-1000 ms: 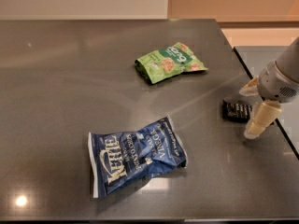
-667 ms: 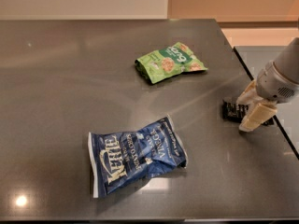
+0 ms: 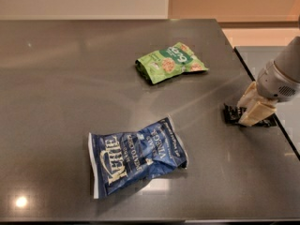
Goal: Move rxbar chocolate near blue chip bag
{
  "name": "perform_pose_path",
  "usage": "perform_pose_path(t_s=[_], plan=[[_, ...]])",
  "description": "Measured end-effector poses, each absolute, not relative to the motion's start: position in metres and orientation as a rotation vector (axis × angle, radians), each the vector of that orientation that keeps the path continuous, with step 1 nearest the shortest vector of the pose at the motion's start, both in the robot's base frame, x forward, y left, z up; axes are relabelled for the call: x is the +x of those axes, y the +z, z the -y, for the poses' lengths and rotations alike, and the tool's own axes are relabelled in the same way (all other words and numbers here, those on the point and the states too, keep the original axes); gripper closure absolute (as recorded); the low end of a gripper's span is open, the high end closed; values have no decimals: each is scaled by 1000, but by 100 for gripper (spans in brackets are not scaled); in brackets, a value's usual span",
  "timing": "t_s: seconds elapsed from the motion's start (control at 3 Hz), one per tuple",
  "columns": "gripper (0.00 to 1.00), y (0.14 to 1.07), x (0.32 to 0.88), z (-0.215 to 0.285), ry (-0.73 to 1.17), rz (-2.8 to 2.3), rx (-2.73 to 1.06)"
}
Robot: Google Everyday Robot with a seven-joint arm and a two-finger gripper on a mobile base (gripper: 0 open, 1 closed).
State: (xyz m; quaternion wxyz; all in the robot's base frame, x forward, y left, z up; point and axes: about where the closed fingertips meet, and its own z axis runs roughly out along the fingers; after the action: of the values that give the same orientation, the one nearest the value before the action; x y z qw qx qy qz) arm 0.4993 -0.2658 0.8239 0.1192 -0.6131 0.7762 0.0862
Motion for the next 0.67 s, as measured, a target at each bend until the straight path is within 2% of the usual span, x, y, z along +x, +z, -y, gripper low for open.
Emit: perform_pose_path(t_s=[0.33,0.67], plan=[[100,837,496,249,267,-2245,-1799],[100,854,481,217,324,-2189,-1828]])
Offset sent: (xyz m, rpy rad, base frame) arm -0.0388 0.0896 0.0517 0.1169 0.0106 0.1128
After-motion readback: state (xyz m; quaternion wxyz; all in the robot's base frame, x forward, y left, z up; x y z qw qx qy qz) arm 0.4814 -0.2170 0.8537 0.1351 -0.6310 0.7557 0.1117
